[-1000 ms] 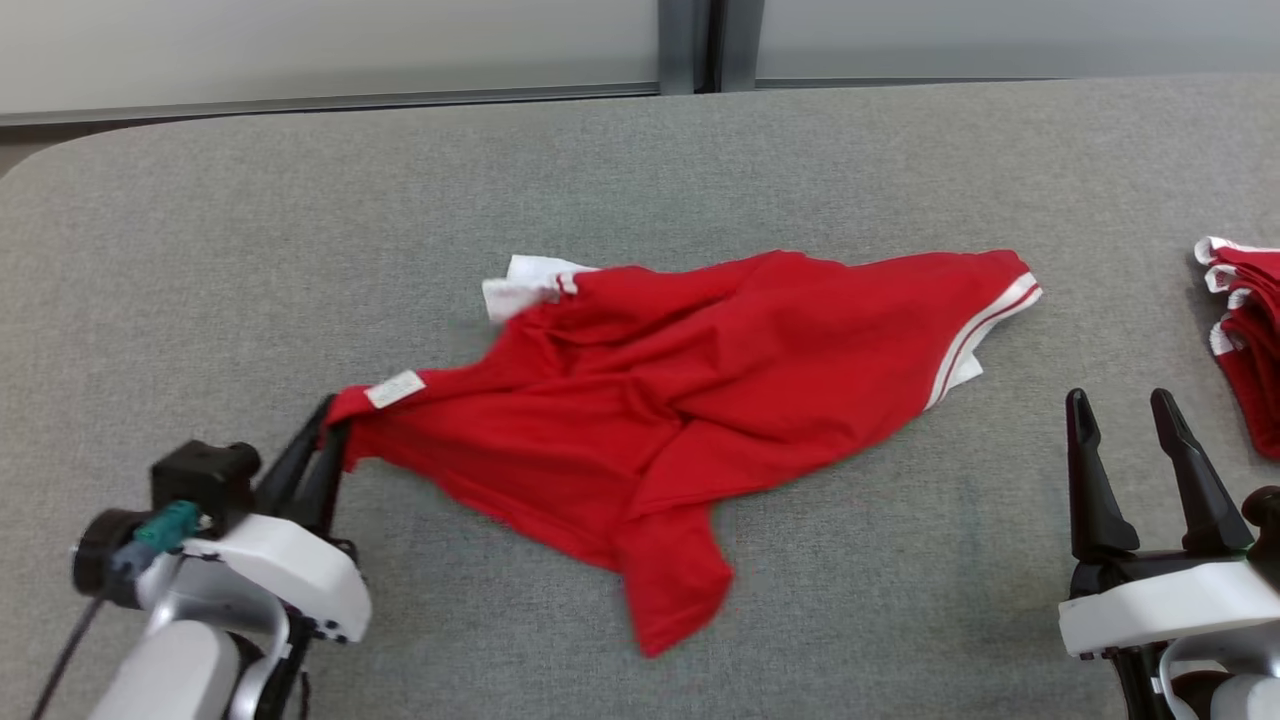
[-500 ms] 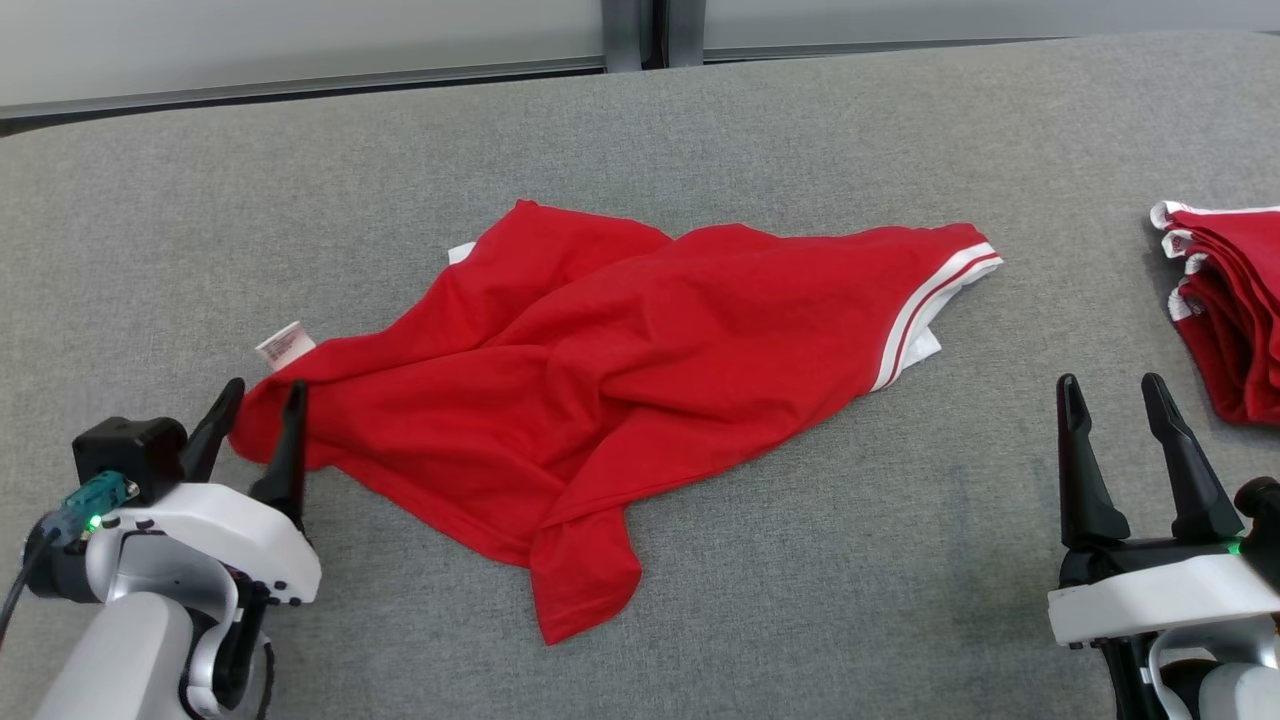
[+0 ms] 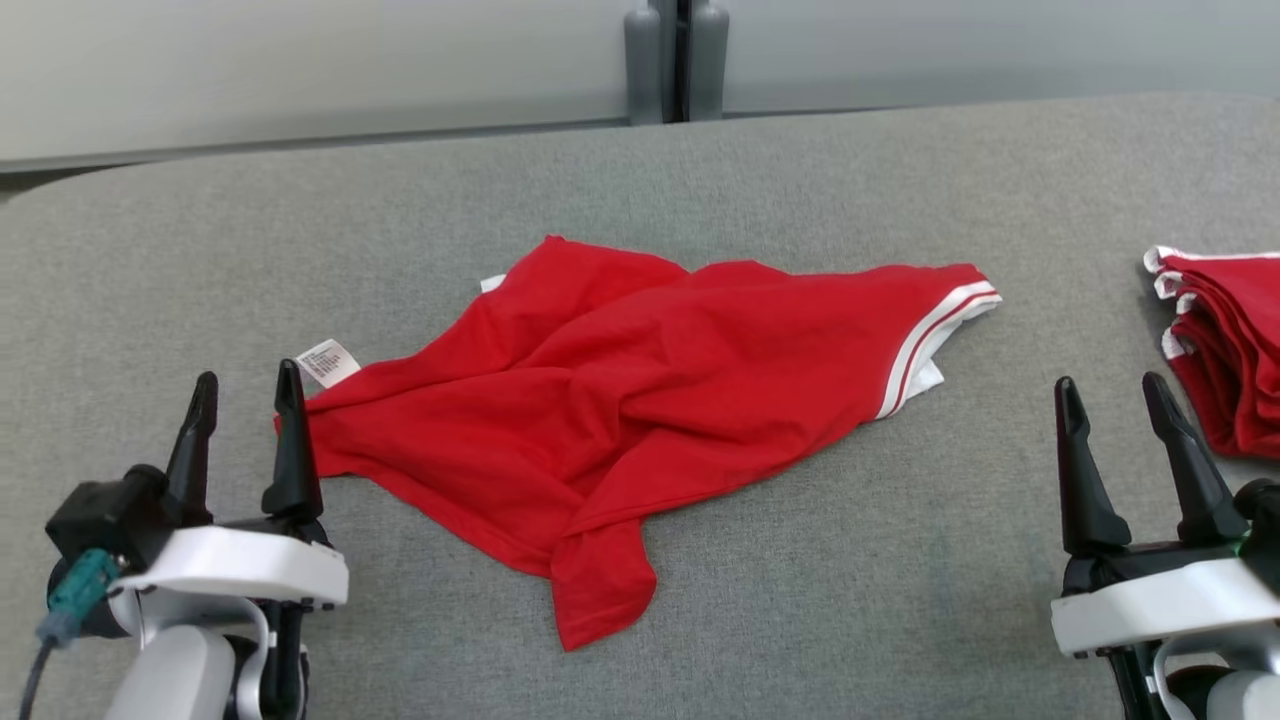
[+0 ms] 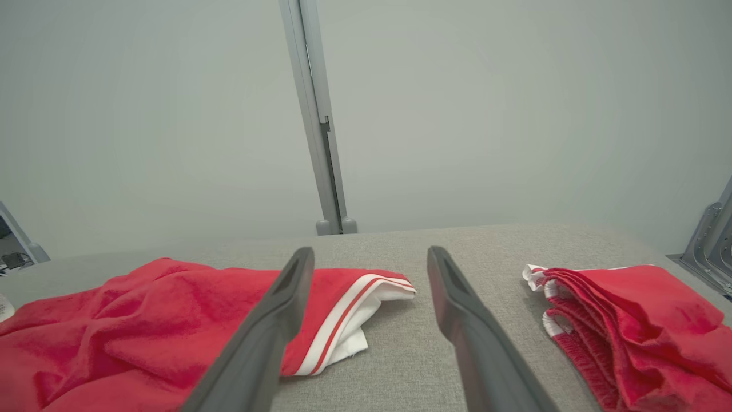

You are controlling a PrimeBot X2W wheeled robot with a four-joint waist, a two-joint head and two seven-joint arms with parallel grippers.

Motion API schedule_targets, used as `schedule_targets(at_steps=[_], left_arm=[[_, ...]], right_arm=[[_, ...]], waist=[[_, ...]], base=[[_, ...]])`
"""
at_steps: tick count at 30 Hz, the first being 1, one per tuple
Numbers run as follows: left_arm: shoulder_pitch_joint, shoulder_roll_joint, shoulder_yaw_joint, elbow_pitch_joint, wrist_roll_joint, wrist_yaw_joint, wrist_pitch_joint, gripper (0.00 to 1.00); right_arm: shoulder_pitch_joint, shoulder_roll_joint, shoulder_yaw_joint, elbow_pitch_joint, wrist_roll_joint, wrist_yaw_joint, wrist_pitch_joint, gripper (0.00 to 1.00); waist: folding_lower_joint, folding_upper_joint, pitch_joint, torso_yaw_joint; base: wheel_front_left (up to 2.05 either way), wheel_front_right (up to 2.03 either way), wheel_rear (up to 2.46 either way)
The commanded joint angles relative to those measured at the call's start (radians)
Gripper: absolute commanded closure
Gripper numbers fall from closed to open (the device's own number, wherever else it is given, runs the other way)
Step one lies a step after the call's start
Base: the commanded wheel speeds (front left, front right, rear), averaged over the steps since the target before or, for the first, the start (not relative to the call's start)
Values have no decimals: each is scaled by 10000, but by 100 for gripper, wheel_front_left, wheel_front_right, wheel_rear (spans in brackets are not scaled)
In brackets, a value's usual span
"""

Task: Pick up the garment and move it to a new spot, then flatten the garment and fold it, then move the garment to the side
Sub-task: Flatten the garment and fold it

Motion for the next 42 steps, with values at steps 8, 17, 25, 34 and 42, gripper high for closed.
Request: schedule_targets(at_steps=[8, 17, 25, 34, 42], left_arm=[[1346, -156, -73, -1744, 943, 646, -100, 0], [2298, 36, -454, -2472, 1342, 1031, 339, 0], [2360, 122, -566, -2699, 1419, 1136, 576, 0], [2166, 293, -699, -2846, 1574, 1206, 781, 0], [1937, 373, -783, -3020, 1672, 1243, 906, 0]], right_arm=[[672, -179, 125, -243, -67, -4, 372, 0], [1143, -232, 157, -380, 17, -4, 606, 0], [1166, -236, 129, -386, 56, -4, 657, 0], [1106, -229, 94, -273, 64, -4, 609, 0], [880, -278, 16, 61, 117, -4, 619, 0]], waist=[[0, 0, -1081, 189], [0, 0, -1542, 209], [0, 0, -1560, 229], [0, 0, -1494, 303], [0, 0, -1168, 497]], base=[[0, 0, 0], [0, 0, 0], [0, 0, 0], [0, 0, 0], [0, 0, 0]])
